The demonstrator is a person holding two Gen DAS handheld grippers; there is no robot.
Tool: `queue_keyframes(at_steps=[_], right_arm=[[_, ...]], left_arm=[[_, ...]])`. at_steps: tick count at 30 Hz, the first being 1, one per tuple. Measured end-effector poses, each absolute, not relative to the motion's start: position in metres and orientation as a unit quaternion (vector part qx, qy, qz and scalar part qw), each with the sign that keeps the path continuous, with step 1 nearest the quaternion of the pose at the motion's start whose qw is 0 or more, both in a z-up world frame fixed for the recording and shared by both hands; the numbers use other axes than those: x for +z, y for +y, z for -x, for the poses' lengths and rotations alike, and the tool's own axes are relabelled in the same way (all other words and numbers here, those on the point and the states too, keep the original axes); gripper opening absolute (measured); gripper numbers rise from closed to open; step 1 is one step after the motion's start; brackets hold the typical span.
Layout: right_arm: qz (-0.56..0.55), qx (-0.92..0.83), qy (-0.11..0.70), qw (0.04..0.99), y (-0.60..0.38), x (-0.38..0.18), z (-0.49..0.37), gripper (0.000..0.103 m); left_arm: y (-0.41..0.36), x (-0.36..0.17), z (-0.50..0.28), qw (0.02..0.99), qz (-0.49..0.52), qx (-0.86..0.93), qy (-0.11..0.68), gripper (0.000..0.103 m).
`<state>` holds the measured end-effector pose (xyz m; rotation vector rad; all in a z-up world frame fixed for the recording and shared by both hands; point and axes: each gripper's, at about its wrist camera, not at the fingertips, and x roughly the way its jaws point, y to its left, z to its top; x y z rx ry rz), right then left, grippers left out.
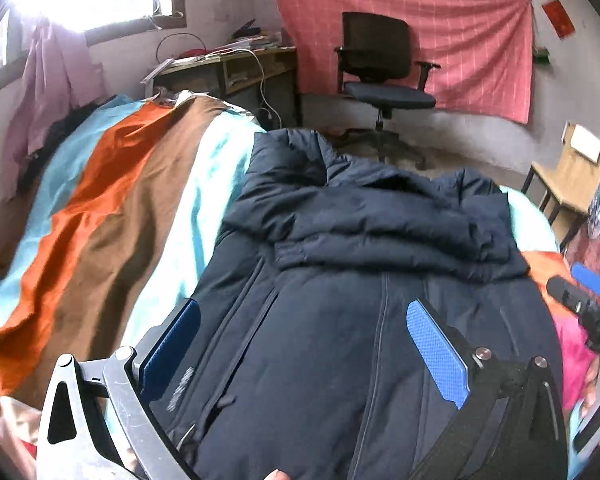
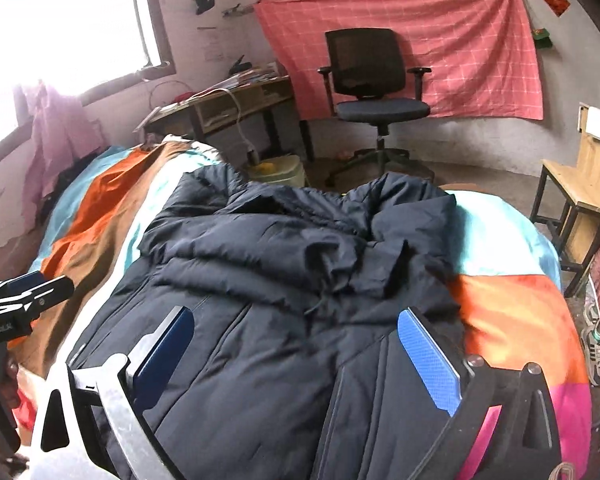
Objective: Fold large clothes
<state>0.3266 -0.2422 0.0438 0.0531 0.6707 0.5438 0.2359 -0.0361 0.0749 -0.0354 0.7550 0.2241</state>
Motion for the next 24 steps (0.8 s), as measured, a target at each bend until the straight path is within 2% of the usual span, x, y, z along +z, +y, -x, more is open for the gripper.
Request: queue_keyframes(at_steps=[5,24], right_arm=[[-0.016,0.275,0.318,0.907,-0.238,0.048,-0.298,0.103],[0.017,0.258,0.308,0.916,-0.208,0.021,-0.205,0.103]], left_arm=[[-0.048,0.064,-0.213,0.926,0.002,0.111,0.362,0.101],[-0.014,0.023,-0.173,0.940,-0.024,0.022,0.340,0.101]])
